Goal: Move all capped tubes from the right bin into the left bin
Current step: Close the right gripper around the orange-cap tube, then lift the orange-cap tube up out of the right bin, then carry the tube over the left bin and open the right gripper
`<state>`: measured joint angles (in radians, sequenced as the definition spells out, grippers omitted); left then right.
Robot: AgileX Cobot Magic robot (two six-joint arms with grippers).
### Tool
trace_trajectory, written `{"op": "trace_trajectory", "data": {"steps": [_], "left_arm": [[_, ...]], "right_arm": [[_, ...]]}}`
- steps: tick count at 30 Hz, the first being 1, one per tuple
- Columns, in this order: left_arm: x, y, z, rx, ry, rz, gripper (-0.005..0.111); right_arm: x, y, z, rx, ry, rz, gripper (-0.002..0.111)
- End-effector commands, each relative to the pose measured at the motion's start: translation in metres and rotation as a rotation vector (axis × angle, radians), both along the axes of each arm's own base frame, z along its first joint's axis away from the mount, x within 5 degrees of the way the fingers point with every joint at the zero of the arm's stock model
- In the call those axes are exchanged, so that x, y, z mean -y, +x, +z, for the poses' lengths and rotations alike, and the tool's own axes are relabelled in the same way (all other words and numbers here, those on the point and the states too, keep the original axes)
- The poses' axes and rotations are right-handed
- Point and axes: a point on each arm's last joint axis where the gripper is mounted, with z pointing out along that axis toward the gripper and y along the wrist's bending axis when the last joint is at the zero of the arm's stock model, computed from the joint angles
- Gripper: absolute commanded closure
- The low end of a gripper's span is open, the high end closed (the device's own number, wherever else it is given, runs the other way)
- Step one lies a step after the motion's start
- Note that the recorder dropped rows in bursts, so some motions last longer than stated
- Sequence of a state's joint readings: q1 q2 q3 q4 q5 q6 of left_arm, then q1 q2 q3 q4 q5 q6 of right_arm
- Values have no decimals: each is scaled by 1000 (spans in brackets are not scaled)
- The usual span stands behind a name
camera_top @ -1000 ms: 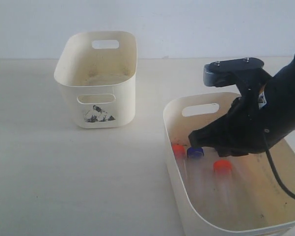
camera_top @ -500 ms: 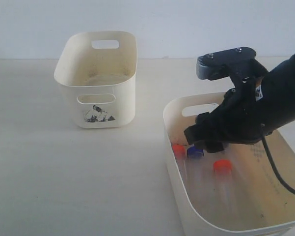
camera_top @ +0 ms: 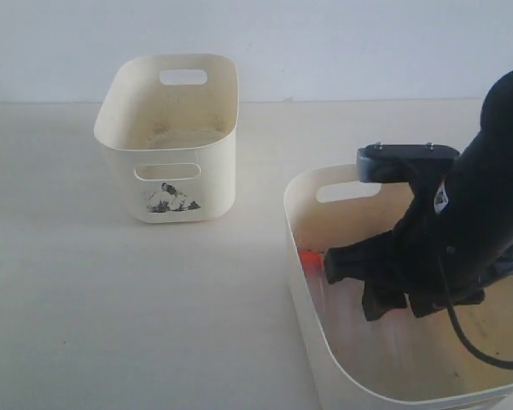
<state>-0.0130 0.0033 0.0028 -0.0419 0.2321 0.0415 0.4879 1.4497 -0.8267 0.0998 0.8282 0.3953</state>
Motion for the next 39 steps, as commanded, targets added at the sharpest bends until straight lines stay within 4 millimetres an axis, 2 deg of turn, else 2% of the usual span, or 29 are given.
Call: {"op": "trace_trajectory", "data": {"steps": [1, 10, 13, 17, 19, 20, 21, 23, 25, 26, 29, 31, 34, 36, 39], "left_arm": [[0, 0, 1, 7, -5, 4, 102], [0, 0, 1, 7, -5, 4, 102], [0, 0, 1, 7, -5, 4, 102], [0, 0, 1, 7, -5, 4, 102], [0, 0, 1, 7, -5, 4, 102], [0, 0, 1, 7, -5, 4, 102], [0, 0, 1, 7, -5, 4, 102], [0, 0, 1, 7, -5, 4, 102], [0, 0, 1, 7, -5, 4, 102], [0, 0, 1, 7, -5, 4, 102], [0, 0, 1, 7, -5, 4, 102], [0, 0, 1, 7, -5, 4, 102], [0, 0, 1, 7, -5, 4, 102], [0, 0, 1, 7, -5, 4, 102], [0, 0, 1, 7, -5, 4, 102]], "right_arm": [[-3, 4, -18, -69, -36, 16, 61], [-4, 15, -49, -109, -117, 41, 61], [0, 20, -62, -121, -188, -1, 61], [-2, 26, -75, -109, -188, 8, 62], [-3, 27, -79, -102, -183, 9, 84], [-4, 29, -78, -97, -182, 13, 105], [-4, 29, -76, -95, -183, 29, 108], [-6, 33, -57, -93, -193, 87, 108], [-8, 38, -21, -81, -198, 113, 108], [-10, 41, 8, -42, -187, 131, 108], [-13, 48, 59, 114, -122, 140, 108], [-17, 55, 90, 279, -50, 141, 108], [-27, 69, 123, 585, 73, 196, 108], [-36, 78, 136, 767, 163, 231, 108], [-49, 93, 142, 927, 285, 208, 108]]}}
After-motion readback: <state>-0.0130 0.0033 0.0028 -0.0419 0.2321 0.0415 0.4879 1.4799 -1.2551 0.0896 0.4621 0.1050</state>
